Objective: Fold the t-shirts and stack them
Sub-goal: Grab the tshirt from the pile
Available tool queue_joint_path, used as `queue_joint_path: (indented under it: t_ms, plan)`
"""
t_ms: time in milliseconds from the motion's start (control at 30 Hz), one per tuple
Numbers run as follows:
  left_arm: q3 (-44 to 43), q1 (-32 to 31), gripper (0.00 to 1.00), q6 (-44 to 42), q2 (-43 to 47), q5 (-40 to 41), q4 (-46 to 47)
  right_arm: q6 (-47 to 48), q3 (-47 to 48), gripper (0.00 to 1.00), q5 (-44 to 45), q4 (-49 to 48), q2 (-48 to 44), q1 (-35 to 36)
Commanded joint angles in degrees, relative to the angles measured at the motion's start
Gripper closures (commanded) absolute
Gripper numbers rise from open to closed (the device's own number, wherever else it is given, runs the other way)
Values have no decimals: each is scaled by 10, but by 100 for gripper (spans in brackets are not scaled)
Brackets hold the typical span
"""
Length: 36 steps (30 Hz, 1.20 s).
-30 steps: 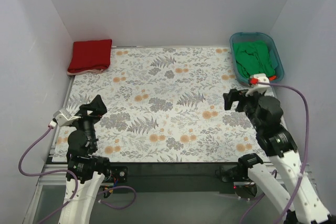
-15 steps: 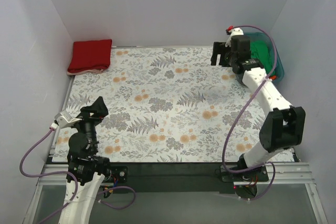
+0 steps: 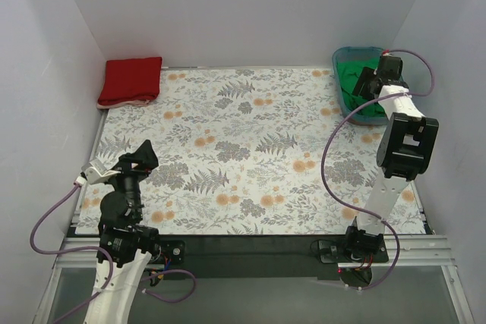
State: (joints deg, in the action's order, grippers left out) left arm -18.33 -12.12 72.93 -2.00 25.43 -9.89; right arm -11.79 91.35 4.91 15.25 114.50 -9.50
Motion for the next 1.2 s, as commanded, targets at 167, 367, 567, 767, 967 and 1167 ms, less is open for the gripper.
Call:
queue_joint_path:
  t_ms: [167, 367, 567, 767, 967, 1167]
  plan:
    - [6, -2, 7, -13, -29, -15, 11, 24, 35, 37, -40, -13, 65, -22]
    - [7, -2, 7, -16, -39, -24, 14, 37, 16, 85, -41, -13, 19, -22]
    - [8, -2, 8, -21, -38, -32, 19, 41, -27, 99, -9, -13, -90, 0]
    - [11, -6, 9, -23, -38, -41, 23, 66, -19, 99, 42, -13, -178, 48]
    - [11, -7, 9, -24, -35, -45, 24, 115, 73, 99, 27, 10, -222, 138]
    - [14, -7, 10, -28, -34, -55, 29, 143, 143, 99, -27, 14, -258, 263]
